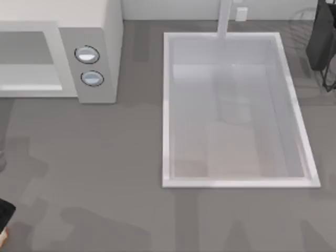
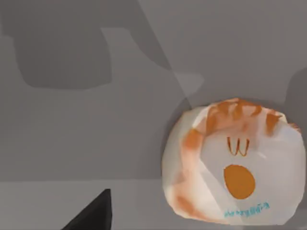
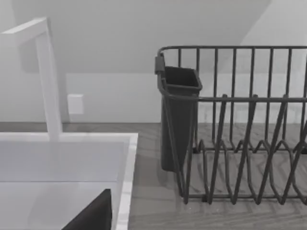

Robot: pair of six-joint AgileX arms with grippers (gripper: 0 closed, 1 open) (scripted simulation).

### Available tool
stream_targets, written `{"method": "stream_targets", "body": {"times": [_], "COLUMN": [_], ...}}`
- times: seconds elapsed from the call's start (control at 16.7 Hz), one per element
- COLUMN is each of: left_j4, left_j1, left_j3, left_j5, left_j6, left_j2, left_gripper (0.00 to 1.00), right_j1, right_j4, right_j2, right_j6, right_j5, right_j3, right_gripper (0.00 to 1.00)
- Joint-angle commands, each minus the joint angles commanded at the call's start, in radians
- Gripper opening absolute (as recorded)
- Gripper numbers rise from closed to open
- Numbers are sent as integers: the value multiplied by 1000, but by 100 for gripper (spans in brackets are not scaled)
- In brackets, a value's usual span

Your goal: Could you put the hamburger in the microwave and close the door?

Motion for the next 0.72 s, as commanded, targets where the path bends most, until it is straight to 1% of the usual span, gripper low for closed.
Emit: {"method": "stream_targets", "body": {"times": [0.24,0.6,0.72], "left_j4": [-101,-100,-65], "left_j1": [14,10,11], "left_j3": [75,73,53], "left_j5": [1,1,1], "left_j6": [63,65,65], "left_j2": [134,138,158], "left_gripper": [100,100,100], "right_j1": [0,0,0], "right_j4": [0,0,0], "right_j2": [0,0,0], "right_j6": [0,0,0], "right_j5": [0,0,0], "right_j3": [0,0,0], "right_gripper": [100,100,100]}}
